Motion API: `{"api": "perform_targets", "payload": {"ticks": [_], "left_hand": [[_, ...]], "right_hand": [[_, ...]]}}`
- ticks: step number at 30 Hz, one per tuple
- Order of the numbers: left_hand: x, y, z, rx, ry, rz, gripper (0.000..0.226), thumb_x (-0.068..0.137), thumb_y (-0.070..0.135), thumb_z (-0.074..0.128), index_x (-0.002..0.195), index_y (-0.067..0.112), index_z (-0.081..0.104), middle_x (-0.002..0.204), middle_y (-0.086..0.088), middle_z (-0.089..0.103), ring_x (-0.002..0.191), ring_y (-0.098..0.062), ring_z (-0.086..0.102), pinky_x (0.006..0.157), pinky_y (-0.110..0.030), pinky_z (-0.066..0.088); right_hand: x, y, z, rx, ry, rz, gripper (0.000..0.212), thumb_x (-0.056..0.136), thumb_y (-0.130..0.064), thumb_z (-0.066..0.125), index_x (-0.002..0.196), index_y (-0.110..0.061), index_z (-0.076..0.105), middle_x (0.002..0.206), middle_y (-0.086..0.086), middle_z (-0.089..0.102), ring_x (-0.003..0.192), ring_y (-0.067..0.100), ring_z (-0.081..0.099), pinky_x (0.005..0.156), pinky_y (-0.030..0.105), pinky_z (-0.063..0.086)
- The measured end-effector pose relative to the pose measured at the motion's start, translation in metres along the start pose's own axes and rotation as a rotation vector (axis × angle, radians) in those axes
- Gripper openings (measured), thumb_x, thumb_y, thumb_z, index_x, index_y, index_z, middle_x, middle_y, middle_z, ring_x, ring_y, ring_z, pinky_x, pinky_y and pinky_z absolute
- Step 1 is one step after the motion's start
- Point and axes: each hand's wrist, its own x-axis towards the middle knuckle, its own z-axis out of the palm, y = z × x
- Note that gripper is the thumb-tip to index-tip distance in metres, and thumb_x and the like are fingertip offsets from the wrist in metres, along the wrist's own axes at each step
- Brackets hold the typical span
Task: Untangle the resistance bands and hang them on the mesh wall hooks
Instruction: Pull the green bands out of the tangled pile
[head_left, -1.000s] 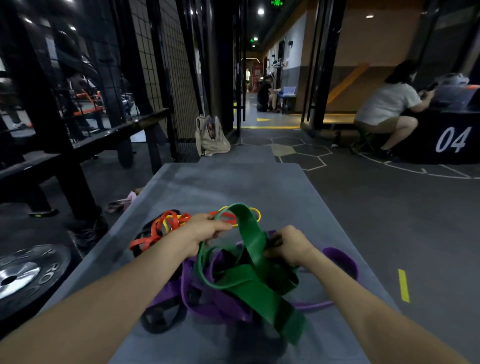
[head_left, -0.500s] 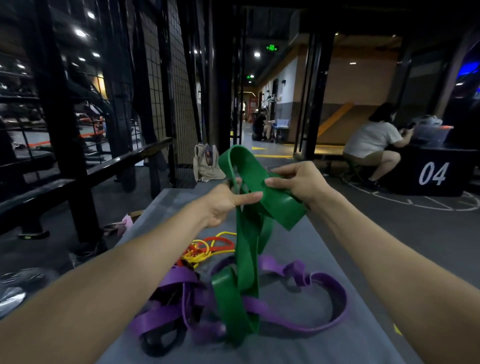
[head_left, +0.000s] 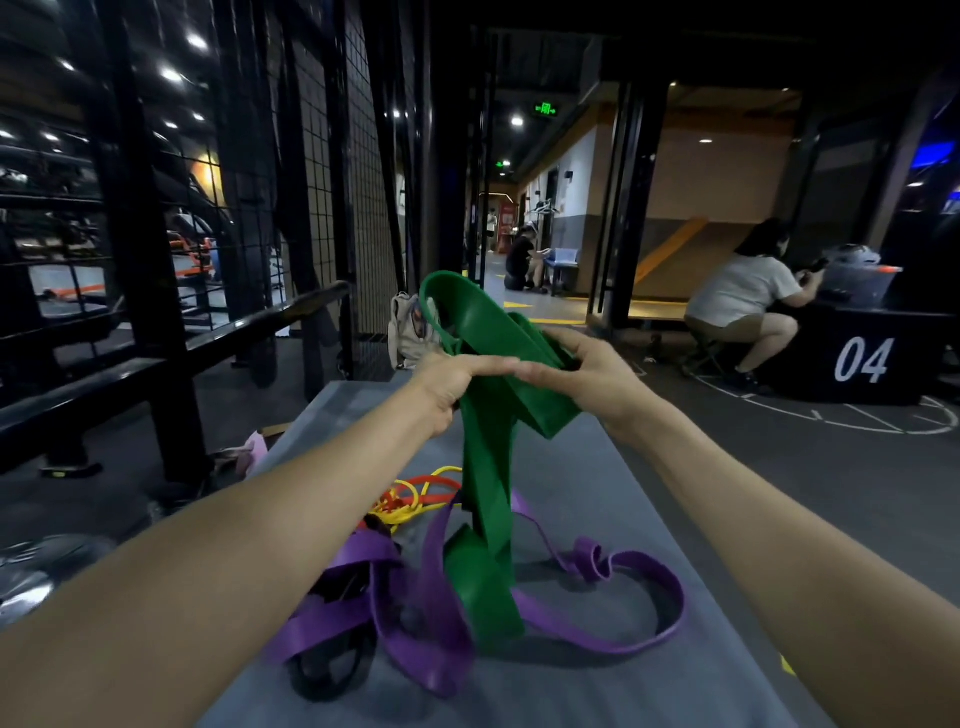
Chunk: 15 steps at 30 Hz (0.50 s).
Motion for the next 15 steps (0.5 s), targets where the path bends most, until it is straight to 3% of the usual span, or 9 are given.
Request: {"api": "perform_targets", "payload": {"ticks": [3, 6, 8, 11, 13, 15], "left_hand": [[0.002, 0.011, 0.001, 0.027, -0.027, 0.001, 0.023, 0.069, -0.011, 0.069, 0.087, 0.003, 0.067, 0.083, -0.009, 0.07, 0.076, -0.026, 0.066, 0.073, -0.034, 0.057], [0.001, 0.024, 0.01, 0.055, -0.102, 0.014, 0.022, 0.075, -0.015, 0.061, 0.083, 0.005, 0.066, 0.081, -0.009, 0.069, 0.075, -0.024, 0.065, 0.075, -0.034, 0.056], [-0.002, 0.032, 0.015, 0.017, -0.188, -0.066, 0.014, 0.082, -0.006, 0.057, 0.084, 0.005, 0.066, 0.081, -0.01, 0.069, 0.074, -0.023, 0.066, 0.075, -0.034, 0.055], [-0.006, 0.037, 0.021, 0.035, -0.36, -0.242, 0.013, 0.086, 0.016, 0.056, 0.086, 0.006, 0.064, 0.082, -0.01, 0.064, 0.074, -0.021, 0.062, 0.076, -0.033, 0.051], [-0.008, 0.037, 0.025, 0.087, -0.489, -0.286, 0.025, 0.078, 0.026, 0.06, 0.094, 0.007, 0.063, 0.092, -0.01, 0.062, 0.085, -0.022, 0.06, 0.087, -0.033, 0.048], [-0.009, 0.036, 0.028, 0.121, -0.544, -0.268, 0.033, 0.07, 0.029, 0.06, 0.096, 0.01, 0.065, 0.1, -0.006, 0.065, 0.097, -0.022, 0.059, 0.099, -0.035, 0.042]], "right_hand": [[-0.002, 0.0, 0.009, -0.081, -0.086, 0.078, 0.067, 0.068, -0.024, 0.081, 0.122, -0.018, 0.042, 0.106, -0.005, 0.063, 0.095, 0.01, 0.064, 0.078, 0.027, 0.055], [0.0, -0.009, 0.016, -0.041, -0.087, 0.027, 0.041, 0.067, -0.013, 0.082, 0.096, -0.02, 0.053, 0.097, -0.004, 0.065, 0.095, 0.016, 0.064, 0.086, 0.033, 0.054], [0.001, -0.013, 0.02, -0.014, -0.116, -0.028, 0.035, 0.067, -0.006, 0.081, 0.085, -0.026, 0.057, 0.093, 0.0, 0.069, 0.092, 0.018, 0.066, 0.086, 0.032, 0.054], [0.002, -0.008, 0.026, 0.009, -0.1, -0.036, 0.033, 0.066, -0.004, 0.081, 0.089, -0.019, 0.062, 0.096, 0.006, 0.071, 0.087, 0.015, 0.067, 0.08, 0.022, 0.054], [0.002, 0.001, 0.026, 0.041, -0.015, -0.041, 0.038, 0.062, -0.004, 0.084, 0.094, -0.01, 0.064, 0.098, 0.013, 0.071, 0.092, 0.022, 0.068, 0.084, 0.031, 0.056], [0.0, 0.012, 0.022, 0.128, 0.112, -0.015, 0.036, 0.062, -0.001, 0.083, 0.089, -0.014, 0.064, 0.093, 0.009, 0.072, 0.084, 0.021, 0.069, 0.081, 0.034, 0.057]]}}
